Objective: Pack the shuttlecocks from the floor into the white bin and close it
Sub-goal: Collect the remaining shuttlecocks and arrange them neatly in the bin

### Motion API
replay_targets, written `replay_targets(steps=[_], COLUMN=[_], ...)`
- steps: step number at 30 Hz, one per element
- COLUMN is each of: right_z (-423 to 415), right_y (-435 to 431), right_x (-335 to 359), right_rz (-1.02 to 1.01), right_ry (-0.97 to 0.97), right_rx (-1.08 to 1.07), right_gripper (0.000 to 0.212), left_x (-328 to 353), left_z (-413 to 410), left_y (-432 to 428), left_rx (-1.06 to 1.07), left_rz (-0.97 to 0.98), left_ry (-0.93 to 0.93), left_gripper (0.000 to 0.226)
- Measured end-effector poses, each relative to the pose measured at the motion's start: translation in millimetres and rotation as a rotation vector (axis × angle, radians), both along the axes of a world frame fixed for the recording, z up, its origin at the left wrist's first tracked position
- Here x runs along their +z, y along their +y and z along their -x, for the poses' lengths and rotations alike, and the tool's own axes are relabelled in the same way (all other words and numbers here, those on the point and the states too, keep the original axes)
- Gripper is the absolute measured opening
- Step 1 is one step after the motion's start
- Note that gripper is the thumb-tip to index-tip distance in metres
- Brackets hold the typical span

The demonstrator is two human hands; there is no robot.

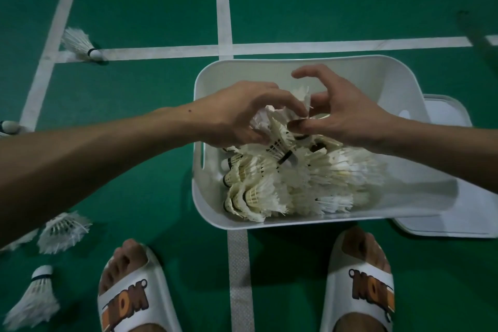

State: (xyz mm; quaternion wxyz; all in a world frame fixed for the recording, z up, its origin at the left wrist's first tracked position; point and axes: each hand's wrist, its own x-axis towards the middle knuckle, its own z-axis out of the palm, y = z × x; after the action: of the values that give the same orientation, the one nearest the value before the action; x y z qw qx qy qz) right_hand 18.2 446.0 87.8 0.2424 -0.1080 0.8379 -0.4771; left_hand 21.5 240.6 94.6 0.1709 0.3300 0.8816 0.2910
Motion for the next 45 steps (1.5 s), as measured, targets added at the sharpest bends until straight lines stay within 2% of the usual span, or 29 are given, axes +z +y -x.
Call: replay_targets(steps=[4,8,12,15,20,25,28,33,39,45], right_z=[3.3,3.3,-0.7,-3.4,-14.2,-26.4,-32.0,-46.1,-52.3,-44.0], right_y=[3.3,12.0,19.4,25.6,29.2,23.0,18.8,5.9,-0.2,9.6], right_x=[0.1,-1.7,-2.0,-0.8,0.5,-0.1,-4.4,-11.3,-12.9,-2.2], right_rz=[-0.077,-0.171,-0.219,-0.178,-0.141,-0.362,-0.451,-0.525,-0.582,-0.538], right_ry=[0.046,0.069,0.024,-0.017,-0.036,0.090,0.191,0.230,0.154,0.031], right_rx=[-0.007,-0.028,0.000,-0.013,0.043,0.199,0.283,0.291,0.522,0.533], right_gripper=[0.071,0.076,0.079,0.067,0.052,0.051,0.056,0.071,0.082,0.081], left_x=[2.0,0.5,-4.2,-6.1,-4.8,-5.3,-6.3,-6.4,-5.9,-6.4], left_z=[1.8,1.6,1.3,3.1,3.5,3.0,2.5,3.1,3.0,3.3], left_y=[0.8,-0.2,-2.7,-6.9,-13.5,-14.0,-12.7,-11.6,-7.9,-6.7], left_rx=[-0.042,-0.040,0.013,0.108,0.203,0.214,0.218,0.231,0.232,0.227], left_rz=[0.007,-0.046,0.006,0.049,0.042,0.044,0.054,0.071,0.076,0.070], left_ry=[-0.028,-0.066,-0.049,-0.028,-0.044,-0.024,-0.007,-0.016,-0.003,-0.023], left_gripper=[0.059,0.068,0.053,0.037,0.030,0.029,0.029,0.030,0.028,0.028])
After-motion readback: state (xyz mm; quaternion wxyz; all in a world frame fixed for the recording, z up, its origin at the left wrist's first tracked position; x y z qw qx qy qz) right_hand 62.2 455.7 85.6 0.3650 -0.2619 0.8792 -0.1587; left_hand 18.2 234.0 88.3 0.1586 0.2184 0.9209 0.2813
